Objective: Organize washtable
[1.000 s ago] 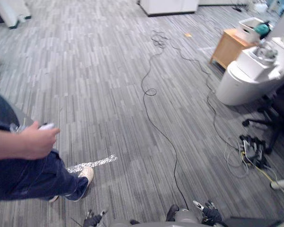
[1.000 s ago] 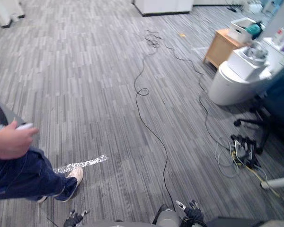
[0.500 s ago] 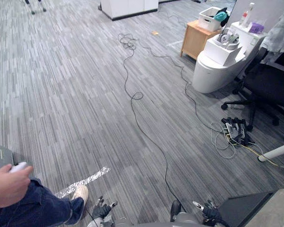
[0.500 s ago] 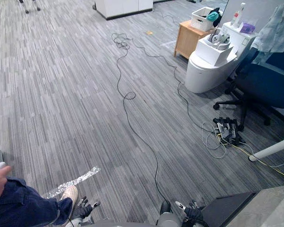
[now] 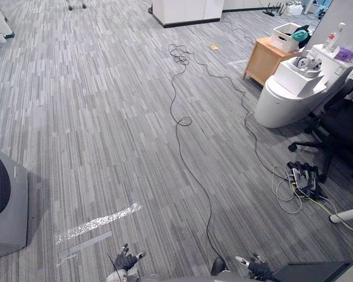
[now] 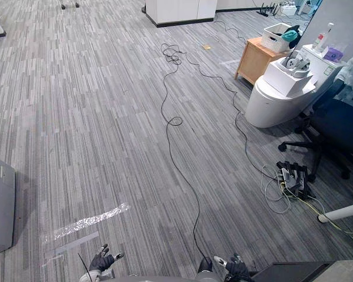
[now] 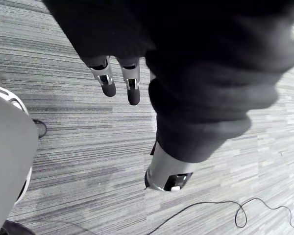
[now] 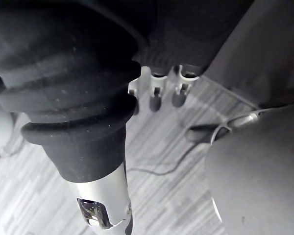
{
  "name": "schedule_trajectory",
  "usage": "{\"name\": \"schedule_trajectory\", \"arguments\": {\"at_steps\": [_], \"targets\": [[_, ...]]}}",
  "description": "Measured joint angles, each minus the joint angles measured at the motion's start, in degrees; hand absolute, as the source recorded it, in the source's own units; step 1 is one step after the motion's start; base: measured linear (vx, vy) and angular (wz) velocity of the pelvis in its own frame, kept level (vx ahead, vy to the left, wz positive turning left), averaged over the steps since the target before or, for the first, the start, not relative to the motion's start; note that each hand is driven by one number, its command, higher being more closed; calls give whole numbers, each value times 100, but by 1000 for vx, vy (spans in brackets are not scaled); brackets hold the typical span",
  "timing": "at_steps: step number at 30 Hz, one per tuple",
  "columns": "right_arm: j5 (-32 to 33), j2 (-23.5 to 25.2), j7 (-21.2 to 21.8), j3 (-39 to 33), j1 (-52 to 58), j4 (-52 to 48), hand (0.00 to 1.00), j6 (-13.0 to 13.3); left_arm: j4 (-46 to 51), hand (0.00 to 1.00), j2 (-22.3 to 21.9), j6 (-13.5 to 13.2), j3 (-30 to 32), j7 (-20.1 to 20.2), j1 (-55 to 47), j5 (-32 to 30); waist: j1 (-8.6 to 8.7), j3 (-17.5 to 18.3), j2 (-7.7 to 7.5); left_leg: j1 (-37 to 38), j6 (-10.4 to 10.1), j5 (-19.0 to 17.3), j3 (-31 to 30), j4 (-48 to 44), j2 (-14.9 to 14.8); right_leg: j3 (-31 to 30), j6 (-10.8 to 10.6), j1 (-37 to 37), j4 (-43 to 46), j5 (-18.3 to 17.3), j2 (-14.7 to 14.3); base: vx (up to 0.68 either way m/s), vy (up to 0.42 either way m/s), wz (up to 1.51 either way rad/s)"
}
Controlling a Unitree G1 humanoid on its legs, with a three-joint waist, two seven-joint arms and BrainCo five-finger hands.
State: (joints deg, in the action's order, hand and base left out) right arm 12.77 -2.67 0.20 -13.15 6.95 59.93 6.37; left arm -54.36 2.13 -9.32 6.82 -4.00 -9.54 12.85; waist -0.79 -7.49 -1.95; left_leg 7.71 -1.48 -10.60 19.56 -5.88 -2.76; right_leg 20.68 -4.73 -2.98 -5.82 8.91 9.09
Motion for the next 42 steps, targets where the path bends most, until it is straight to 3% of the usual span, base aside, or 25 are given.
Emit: {"name": "schedule_trajectory", "arguments": {"at_steps": [7,16,18,20,23,25,27,29,30,32,33,34,35,36,37,38,39,40,41,42], "targets": [[1,-2,-10,-22,-3,49,0,-15,4,0,-87,-1,240,-58,-1,2,-16,-14,9,-196,33,56,-365,16,16,292,2,16,16,-2,23,-27,-18,22],[-190,17,-53,-53,-49,59,0,-51,6,0,-77,11,281,-130,3,-60,-15,-29,-24,-174,46,74,-383,87,67,266,-19,17,33,-49,67,-19,-5,2],[-212,22,-45,-53,-143,48,0,-60,17,0,-74,28,265,-135,64,-198,2,-155,18,-121,73,56,-387,83,100,254,-112,212,652,-393,240,-34,27,12],[-213,2,-42,-54,-190,-16,0,-57,44,0,-69,68,213,-124,126,-264,2,-283,3,-72,209,-115,-467,71,134,195,-136,697,1990,-914,585,-34,53,15],[-204,-15,-1,-52,-191,-291,0,-41,142,0,63,165,67,-124,187,-385,56,-509,-21,292,404,-305,-621,103,261,-365,178,1702,4434,-1115,1128,55,41,19],[-173,-33,1,-33,-217,-342,0,-34,174,0,126,212,-78,-122,188,-648,143,-514,-42,434,355,-447,-704,82,106,-510,84,2101,4765,-1644,941,229,-6,27],[-101,-64,-4,-61,-245,-428,0,-28,131,0,150,233,-268,-99,291,-792,200,-560,28,462,266,-528,-773,97,-55,-468,36,2499,4227,-1712,693,320,-31,26],[-84,-209,-23,-64,-293,-459,0,-42,18,0,130,274,-451,-98,409,-934,266,-677,198,621,79,-540,-811,166,-250,-257,-75,2701,2916,-1404,475,417,-50,22],[-48,-216,-24,-111,-288,-462,0,-43,13,0,115,278,-532,-91,440,-1081,321,-746,255,845,-78,-560,-837,285,-322,7,-153,2719,2021,-963,395,572,-96,28],[-1,-201,-31,-160,-276,-464,0,-52,5,0,115,279,-677,-91,472,-1298,383,-799,276,1214,-339,-696,-837,377,-409,294,-56,2741,1380,-700,314,635,-143,33],[1,-153,-33,-162,-216,-461,0,-57,-28,0,122,279,-746,-82,459,-1437,401,-764,205,1392,-481,-780,-882,292,-420,274,11,2781,1392,-699,304,720,-241,48],[15,-136,-16,-235,-218,-458,0,-57,-47,0,109,280,-778,-49,526,-1554,444,-727,221,1429,-600,-836,-990,22,-512,71,516,2949,1848,-59,248,742,-259,41],[8,-185,-1,-256,-246,-467,0,-39,-49,0,66,279,-801,-26,549,-1590,444,-719,331,1349,-697,-784,-992,-216,-636,75,605,3067,2197,10,239,921,-394,8],[5,-311,9,-263,-326,-467,0,-51,-51,0,-79,284,-867,2,588,-1634,437,-728,544,1107,-1140,-500,-974,-894,-893,89,800,3167,2684,-217,110,953,-440,-38],[7,-377,5,-242,-425,-465,0,-78,-43,0,-138,292,-898,0,613,-1634,435,-707,668,755,-1211,173,-912,-1834,-1127,60,892,3090,2894,-563,-70,963,-453,-55],[10,-374,-13,-210,-446,-465,0,-99,-21,0,-137,297,-902,-3,603,-1638,434,-706,672,572,-1178,723,-873,-2301,-1211,-1,900,2988,2925,-713,-165,820,-323,-79],[15,-378,-16,-109,-464,-479,0,-119,41,0,-173,297,-951,-26,648,-1645,390,-705,675,182,-1202,1292,-879,-3335,-1345,-123,970,2661,2760,-891,-365,794,-249,-79],[22,-365,-39,-15,-476,-475,0,-116,138,0,-190,291,-1129,-74,765,-1702,391,-716,692,-328,-1177,992,-738,-4482,-1526,-237,980,2150,2388,-971,-616,758,-211,-72],[22,-346,-46,20,-475,-457,0,-117,212,0,-182,293,-1192,-106,823,-1752,375,-733,669,-526,-1067,770,-684,-4901,-1556,-295,976,1851,2191,-1009,-701,686,-144,-59],[21,-270,-62,70,-463,-443,0,-124,473,0,-175,286,-1373,-111,876,-1809,314,-797,555,-809,-609,345,-483,-5397,-1581,-469,988,1225,1835,-1097,-801,605,-63,-54]]}}
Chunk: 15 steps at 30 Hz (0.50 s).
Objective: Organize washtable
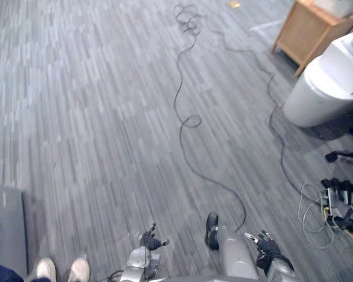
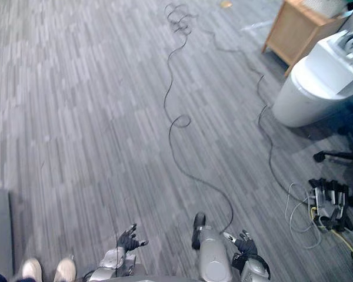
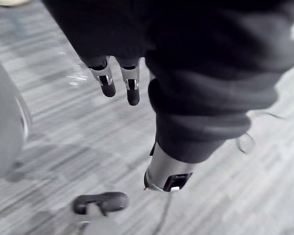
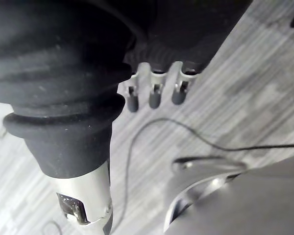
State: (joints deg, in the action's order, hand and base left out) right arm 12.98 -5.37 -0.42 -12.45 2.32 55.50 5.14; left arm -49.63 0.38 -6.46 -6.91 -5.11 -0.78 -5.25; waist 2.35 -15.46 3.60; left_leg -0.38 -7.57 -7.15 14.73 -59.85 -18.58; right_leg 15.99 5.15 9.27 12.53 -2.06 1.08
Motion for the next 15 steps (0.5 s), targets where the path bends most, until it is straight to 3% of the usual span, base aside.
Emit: {"name": "schedule_trajectory", "arguments": {"at_steps": [1,3,4,5,7,8,9,10,11,12,14,15], "targets": [[-15,53,-38,130,6,-1,0,3,329,0,11,-39,-169,10,-23,-8,-48,-14,-104,-353,274,-293,266,-142,14,-159,-16,-541,-308,-131,-24,585,-30,-55],[-57,51,-45,277,-29,-2,0,8,761,0,3,-62,-375,33,-22,-5,-141,-35,-212,-1104,419,-520,461,213,115,-420,-140,-1030,-566,-283,-21,548,73,-70],[-153,62,-40,304,-58,7,0,0,903,0,3,-93,-400,93,-16,-4,-230,-31,-187,-1457,470,-551,474,697,165,-593,-216,-1211,-630,-326,-6,649,193,-117],[-259,100,-29,282,-71,48,0,-6,934,0,16,-113,-379,137,-29,27,-341,-29,-205,-1732,443,-524,518,1960,277,-846,-433,-1487,-752,-429,85,543,209,-100],[-328,130,-5,277,-8,47,0,-9,930,0,16,-94,-381,145,-89,69,-315,-17,-192,-1755,223,-238,507,3727,475,-974,-647,-1885,-998,-568,230,535,313,-67],[-392,151,14,263,96,52,0,-19,930,0,12,-89,-372,148,-166,89,-344,13,-210,-1738,240,456,447,4503,553,-1084,-778,-2207,-1190,-703,375,546,389,-50],[-425,156,24,275,153,51,0,-25,932,0,37,-89,-360,147,-220,122,-368,83,-229,-1740,276,818,503,4501,587,-1155,-800,-2319,-1264,-746,446,602,408,-39],[-468,249,39,288,212,66,0,-31,942,0,68,-71,-346,143,-291,133,-312,256,-305,-1858,685,922,601,4245,656,-1099,-820,-2323,-1298,-725,543,738,493,-23],[-587,302,75,287,199,104,0,-29,958,0,113,-36,-263,133,-197,196,-331,288,-366,-2037,1001,579,699,3645,561,-1023,-986,-2305,-1247,-407,659,618,404,-14],[-607,306,75,291,194,113,0,-30,962,0,112,-36,-236,133,-191,205,-356,290,-369,-2031,1039,520,745,3518,530,-1037,-1085,-2311,-1212,-338,674,584,418,-29],[-755,336,74,319,168,110,0,-39,1008,0,173,-34,-108,135,-269,234,-380,321,-403,-1823,1152,334,1023,3130,364,-1227,-1142,-2293,-820,150,730,412,319,-41],[-862,395,78,349,187,135,0,-28,1176,0,247,-26,-47,132,-421,233,-377,430,-496,-1553,1143,318,1222,3173,458,-1298,-1234,-2167,-364,493,835,484,432,-37]]}}
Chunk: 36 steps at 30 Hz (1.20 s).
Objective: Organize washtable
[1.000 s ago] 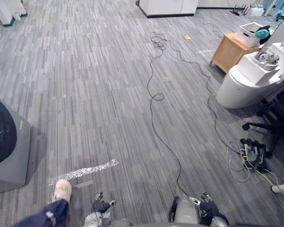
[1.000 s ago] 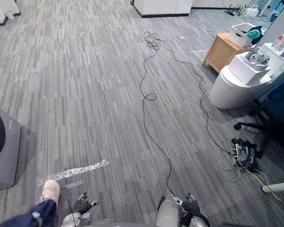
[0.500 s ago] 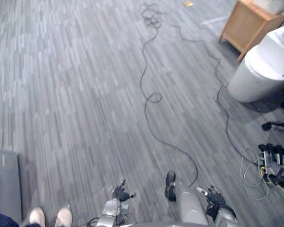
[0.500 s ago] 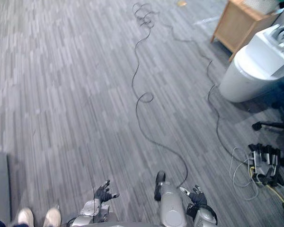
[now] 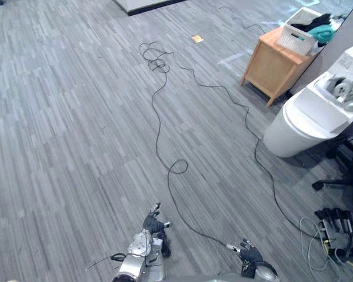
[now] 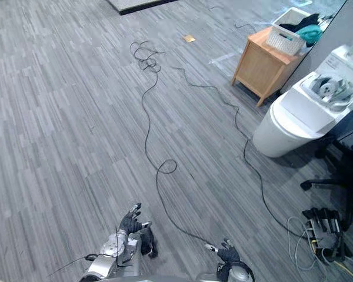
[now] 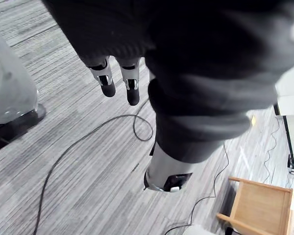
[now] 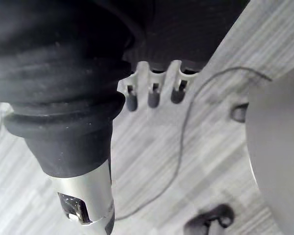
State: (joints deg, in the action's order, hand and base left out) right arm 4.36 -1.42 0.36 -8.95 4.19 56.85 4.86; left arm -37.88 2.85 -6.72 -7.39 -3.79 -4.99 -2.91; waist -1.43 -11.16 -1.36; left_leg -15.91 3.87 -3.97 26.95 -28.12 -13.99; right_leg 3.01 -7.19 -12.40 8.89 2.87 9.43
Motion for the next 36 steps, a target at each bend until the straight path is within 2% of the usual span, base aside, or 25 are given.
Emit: {"name": "schedule_trajectory", "arguments": {"at_steps": [2,3,4,5,6,7,8,9,10,11,12,14,15,16,17,19,20,22,24,25,26,28,30,31,36], "targets": [[-16,76,-1,-40,198,8,0,15,162,0,2,-26,-8,6,-299,3,61,391,-122,569,-66,-304,82,744,426,0,-68,605,1465,75,282,496,403,3],[-32,135,-2,-100,218,-24,0,30,138,0,10,-23,-108,10,-244,5,88,473,-232,870,18,-625,78,1021,723,-106,-368,1044,2537,311,499,453,269,67],[-20,149,17,-98,219,-11,0,-11,137,0,67,-8,-112,48,-226,16,72,492,-348,1112,110,-754,-53,1140,1026,-244,-516,1318,3317,978,699,431,236,74],[-25,149,37,-99,226,-8,0,-25,144,0,4,3,-124,79,-260,25,82,462,-284,1260,127,-792,-136,1232,1131,-266,-597,1458,3747,1130,761,390,152,79],[-29,102,114,-121,230,-47,0,-27,139,0,-53,21,-92,114,-308,96,90,460,-230,1560,132,-897,-330,1377,1250,-134,-373,1773,4654,505,774,407,115,76],[-34,54,106,-154,250,-165,0,-29,137,0,-46,34,-92,105,-392,193,110,444,-130,1875,98,-976,-552,1539,1280,238,23,2048,5191,-243,739,413,111,78],[-28,29,105,-177,257,-212,0,-24,134,0,-42,43,-90,93,-426,275,126,443,-71,2018,80,-994,-681,1642,1283,472,191,2193,5278,-585,708,426,102,84],[-13,-22,104,-187,260,-271,0,-14,126,0,-35,84,-93,66,-449,419,166,448,54,2268,66,-1036,-964,1853,1248,801,416,2589,5105,-1192,424,419,48,107],[51,-21,103,-203,259,-453,0,7,113,0,-43,98,-93,23,-429,529,284,412,185,2429,5,-1025,-1217,1951,1114,736,431,2943,4293,-1560,-3,430,0,126],[78,-33,99,-233,251,-535,0,33,94,0,-46,100,-95,3,-406,558,377,384,227,2495,-3,-1021,-1386,1978,1059,604,432,3048,3636,-1583,-237,441,-87,167],[78,-31,92,-275,280,-606,0,54,-12,0,-34,99,-90,-2,-372,573,432,384,201,2596,-33,-1006,-1701,2046,1080,224,300,3125,2192,-1380,-472,458,-155,166],[77,-14,81,-408,334,-426,0,41,-42,0,-26,94,-40,-10,-351,569,386,455,-16,2811,-324,-1181,-2206,1995,1273,-582,161,3164,679,-479,-478,498,-210,196],[92,-95,68,-454,348,-345,0,20,-159,0,-119,98,91,-15,-302,578,388,445,-100,2799,-501,-1469,-2646,1628,1270,-571,324,3182,1097,-205,-369,435,-215,177],[64,-204,63,-448,307,-265,0,5,-161,0,-208,101,155,-36,-306,578,318,433,93,2696,-551,-1493,-2732,1349,1143,-424,429,3173,1314,-349,-381,577,-306,200],[78,-343,40,-455,303,-218,0,-9,-71,0,-379,104,194,-38,-328,573,213,338,211,2043,-873,-1492,-2860,77,994,17,446,3060,1542,-785,-214,414,-237,143],[96,-431,32,-447,289,-391,0,-98,-47,0,-490,121,314,-40,-309,573,171,197,368,1052,-1544,-1252,-2740,-1725,595,508,548,2658,1513,-1057,-141,402,-238,148],[187,-395,-37,-430,292,-410,0,-122,-42,0,-483,132,279,-19,-351,572,104,182,362,759,-1518,-1260,-2464,-2213,345,732,574,2388,1375,-1100,-137,358,-210,114],[295,-236,-73,-422,292,-450,0,-118,34,0,-458,145,120,29,-392,574,17,168,207,639,-1217,-1264,-1802,-1617,76,1015,556,1815,842,-1088,-111,225,-138,60],[302,-191,-71,-406,229,-527,0,-99,160,0,-473,142,26,125,-385,594,11,193,214,708,-989,-1056,-1741,-26,258,1018,438,1754,562,-1040,-156,158,-6,-8],[301,-206,-66,-401,188,-529,0,-100,172,0,-477,143,26,119,-355,644,32,253,321,743,-895,-536,-1967,1004,395,932,363,1839,396,-965,-293,193,72,-51],[300,-194,-66,-411,137,-466,0,-99,138,0,-429,146,41,115,-339,684,17,288,346,810,-816,-290,-2033,1146,425,827,346,1850,283,-904,-318,188,94,-63],[321,23,-67,-449,339,-368,0,-144,94,0,-240,194,26,98,-319,731,85,428,80,1068,-766,-60,-1775,1849,636,691,285,1635,-550,-451,-286,241,94,-47],[396,100,-110,-605,420,-370,0,-137,7,0,-135,195,9,108,-218,731,111,482,-10,1240,-679,98,-1601,2220,810,583,277,1559,-802,-321,-186,210,95,-22],[201,234,-21,-559,399,-171,0,-100,-725,0,68,195,7,88,-129,674,376,814,-203,2171,-660,440,-1260,3349,1108,-10,140,1349,-1008,-254,-153,98,38,-10],[203,228,-20,-561,400,-154,0,-97,-740,0,64,191,29,89,-187,675,375,815,-191,2207,-660,440,-1223,3349,1101,-40,150,1354,-979,-253,-158,-44,-18,-3]]}}
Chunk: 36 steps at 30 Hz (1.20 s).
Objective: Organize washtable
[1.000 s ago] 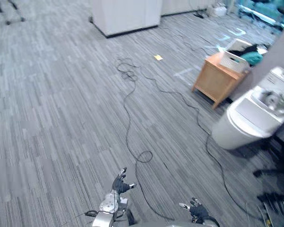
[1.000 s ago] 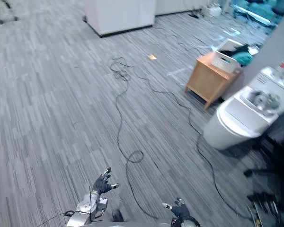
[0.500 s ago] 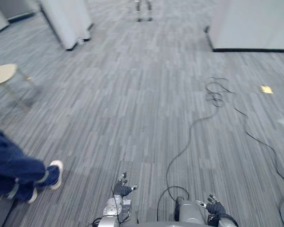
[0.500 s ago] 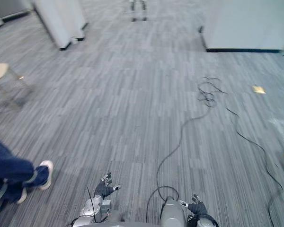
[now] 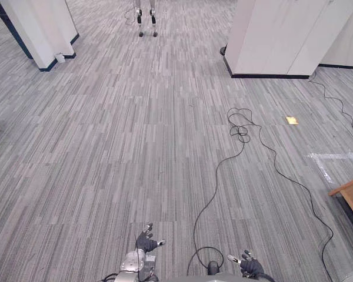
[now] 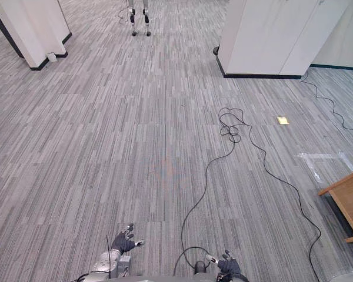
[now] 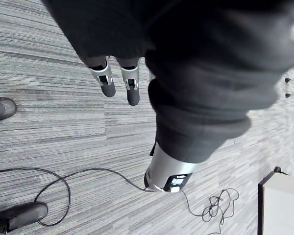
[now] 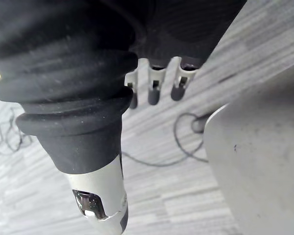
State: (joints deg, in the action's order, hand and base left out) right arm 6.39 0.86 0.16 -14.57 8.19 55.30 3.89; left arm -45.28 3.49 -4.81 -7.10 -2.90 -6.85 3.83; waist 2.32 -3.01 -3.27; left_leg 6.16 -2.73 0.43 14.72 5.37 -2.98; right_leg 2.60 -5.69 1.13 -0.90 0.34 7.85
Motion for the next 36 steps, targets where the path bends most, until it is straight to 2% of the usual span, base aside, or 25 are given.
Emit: {"name": "schedule_trajectory", "arguments": {"at_steps": [5,8,10,11,13,15,16,17,18,19,20,21,22,23,25,27,29,30,31,32,33,34,35,36], "targets": [[101,7,-15,-22,3,22,0,3,-490,0,-121,-13,487,-73,-153,75,0,-14,14,34,1,-5,89,5,1,78,40,-47,-40,-8,29,-55,-17,0],[204,-5,-59,-44,-38,173,0,2,-676,0,-176,-94,1013,-136,-159,267,-39,-19,29,101,-1,-7,-23,11,2,496,17,-224,-137,-32,114,-30,-15,24],[212,-16,-121,-95,-64,279,0,-16,-842,0,-153,-142,1538,-195,-155,332,-180,-39,46,160,28,-33,-34,39,5,1038,-5,-326,-133,-47,249,11,11,7],[215,-19,-126,-124,-96,334,0,-21,-971,0,-149,-131,1679,-236,-173,331,-201,-23,-3,149,42,-45,-48,39,16,1087,-48,-393,-108,-73,271,13,11,4],[227,-19,-138,-129,-155,420,0,-34,-1096,0,-104,-75,1793,-315,-247,405,-196,-28,-3,137,79,-126,-150,22,66,1208,-148,-383,36,-187,362,42,23,33],[225,-25,-138,-147,-156,423,0,-41,-1083,0,-85,-74,1796,-357,-245,402,-192,-72,-61,122,170,-237,-229,-31,184,1426,-222,-287,445,-439,590,131,97,61],[224,-19,-134,-238,-161,421,0,-43,-1071,0,-80,-71,1795,-352,-238,406,-173,-124,-107,111,197,-401,-266,-238,279,1557,-259,-258,852,-621,817,142,110,57],[233,-65,-118,-299,-169,417,0,-45,-1027,0,-111,-74,1796,-364,-229,406,-206,-193,-64,92,275,-555,-379,-387,287,1672,-115,-56,1638,-720,1016,98,90,40],[243,-89,-110,-285,-176,403,0,-43,-1024,0,-130,-72,1792,-367,-228,407,-244,-216,3,126,316,-651,-376,-444,263,1709,14,174,2205,-627,1114,75,101,6],[255,-154,-111,-284,-226,373,0,20,-995,0,-145,-66,1793,-365,-222,409,-245,-317,140,264,387,-753,-375,-506,176,1723,157,618,3256,-258,1257,122,109,-17],[254,-206,-120,-263,-275,397,0,54,-984,0,-107,-50,1789,-367,-204,406,-245,-356,176,335,420,-921,-366,-652,45,1737,134,947,3810,-522,1240,168,92,-19],[254,-227,-109,-243,-288,396,0,65,-987,0,-70,-48,1789,-368,-207,405,-233,-368,175,383,396,-1011,-358,-717,-34,1770,147,1072,3927,-732,1186,220,51,-20],[264,-241,-107,-247,-306,389,0,128,-1017,0,-42,-43,1789,-369,-200,406,-190,-370,235,399,346,-1135,-358,-817,-179,1891,100,1343,3928,-958,1009,214,33,-10],[297,-244,-112,-259,-327,382,0,147,-1037,0,-40,-47,1789,-368,-180,408,-160,-409,226,406,324,-1187,-359,-835,-233,1948,60,1472,3820,-995,938,289,34,-4],[512,-246,-114,-371,-410,383,0,120,-1164,0,-47,-31,1775,-363,35,397,-137,-643,161,574,256,-1355,-370,-821,-339,1940,-19,1853,2856,-835,690,394,-5,5],[549,-257,-136,-541,-289,419,0,62,-1272,0,-60,-3,1637,-329,156,249,-53,-771,119,893,72,-1603,-480,-734,-353,1942,-204,1913,1352,-181,544,474,-81,38],[582,-229,-132,-656,-70,467,0,11,-1383,0,-54,12,1614,-306,182,145,81,-767,160,1168,-68,-1909,-640,-782,-415,1702,-246,2044,1405,-121,535,518,-168,76],[603,-248,-105,-776,128,460,0,-68,-1386,0,-130,17,1617,-279,108,96,226,-730,415,1314,-215,-2083,-812,-887,-627,1454,-136,2158,1992,-33,346,677,-225,84],[544,-240,-118,-825,156,559,0,-121,-1379,0,-134,9,1625,-228,107,31,214,-706,398,1159,-332,-2019,-818,-1385,-707,1284,-49,2279,2451,65,342,705,-249,64],[461,-303,-107,-869,111,641,0,-182,-1376,0,-202,34,1625,-208,114,-5,167,-733,481,872,-609,-1813,-779,-2114,-804,1286,461,2320,2753,31,349,900,-376,12],[420,-432,-128,-893,96,636,0,-210,-1326,0,-315,67,1667,-191,189,-8,136,-754,624,466,-662,-1215,-691,-3071,-932,1347,623,2179,2884,-130,307,769,-373,-6],[389,-531,-122,-856,100,628,0,-213,-1329,0,-354,72,1675,-185,167,-2,147,-778,706,159,-666,-477,-488,-3872,-1111,1363,686,1873,2704,-289,218,940,-413,-19],[369,-637,-122,-783,79,628,0,-211,-1316,0,-368,64,1708,-169,172,5,108,-823,740,-240,-651,-237,-182,-5031,-1471,1349,734,1327,2264,-344,48,790,-257,-28],[366,-641,-124,-762,61,629,0,-209,-1300,0,-368,64,1802,-150,190,11,85,-841,745,-380,-488,-391,5,-5541,-1626,1308,738,1013,2023,-347,-50,882,-260,-48]]}}
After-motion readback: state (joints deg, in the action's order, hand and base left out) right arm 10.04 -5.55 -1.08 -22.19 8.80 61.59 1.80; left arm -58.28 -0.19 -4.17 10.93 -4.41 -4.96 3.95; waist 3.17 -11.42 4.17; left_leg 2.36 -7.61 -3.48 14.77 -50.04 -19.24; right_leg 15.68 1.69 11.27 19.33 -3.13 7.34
